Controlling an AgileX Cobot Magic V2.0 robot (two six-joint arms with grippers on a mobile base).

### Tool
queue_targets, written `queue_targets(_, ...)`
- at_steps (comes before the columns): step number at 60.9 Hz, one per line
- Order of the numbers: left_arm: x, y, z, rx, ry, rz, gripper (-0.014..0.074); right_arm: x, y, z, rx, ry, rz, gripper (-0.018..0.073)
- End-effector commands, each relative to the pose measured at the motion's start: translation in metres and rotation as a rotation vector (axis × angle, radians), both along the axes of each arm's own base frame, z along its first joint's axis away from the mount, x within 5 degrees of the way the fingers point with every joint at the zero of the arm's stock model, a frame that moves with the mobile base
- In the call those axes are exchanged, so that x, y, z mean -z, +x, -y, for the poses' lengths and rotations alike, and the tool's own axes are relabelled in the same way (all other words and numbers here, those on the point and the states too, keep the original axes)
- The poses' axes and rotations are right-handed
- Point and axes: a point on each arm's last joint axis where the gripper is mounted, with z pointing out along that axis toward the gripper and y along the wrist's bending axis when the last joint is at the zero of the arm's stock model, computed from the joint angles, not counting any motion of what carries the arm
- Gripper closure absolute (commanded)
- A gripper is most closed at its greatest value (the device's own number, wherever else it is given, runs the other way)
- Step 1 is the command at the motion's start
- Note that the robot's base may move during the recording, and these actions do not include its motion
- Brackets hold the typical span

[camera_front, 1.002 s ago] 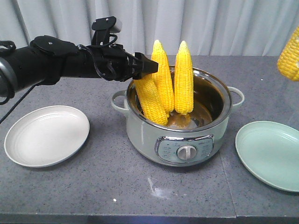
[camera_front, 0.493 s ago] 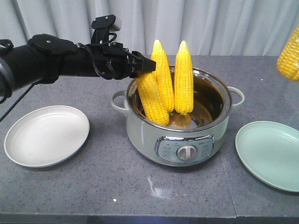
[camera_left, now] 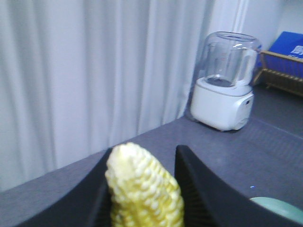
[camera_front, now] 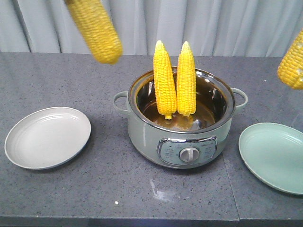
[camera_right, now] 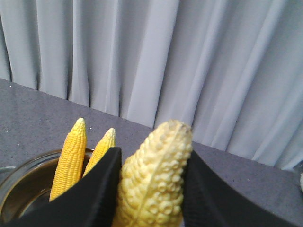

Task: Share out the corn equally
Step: 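Lift the corn cob out of the pot with the left gripper, then lower the cobs onto the cream plate and green plate, open both grippers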

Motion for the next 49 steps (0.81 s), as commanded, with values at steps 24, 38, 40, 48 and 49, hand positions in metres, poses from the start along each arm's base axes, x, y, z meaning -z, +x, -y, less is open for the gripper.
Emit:
queue_targets(24, 0.044, 0.002, -0.078, -0.514, 0.435, -0.481, 0.0603, 0.064, 0.099, 0.026, 0.301, -0.091, -0.372, 0.0564)
queue_targets(38, 0.073, 0.031, -0.076, -0.494, 0.470, -0.581, 0.0603, 0.129, 0.155, 0.028, 0.323, -0.134, -0.648, 0.0564)
queue_targets(40, 0.076, 0.034, -0.076, -0.493, 0.474, -0.589, 0.0603, 0.134, 0.159, 0.028, 0.324, -0.140, -0.669, 0.0564)
queue_targets(48, 0.086, 0.044, -0.075, -0.486, 0.485, -0.613, 0.0603, 0.155, 0.169, 0.028, 0.329, -0.158, -0.775, 0.0564)
queue_targets(49, 0.089, 0.046, -0.075, -0.485, 0.487, -0.619, 0.0603, 0.158, 0.171, 0.028, 0.330, -0.160, -0.789, 0.0564)
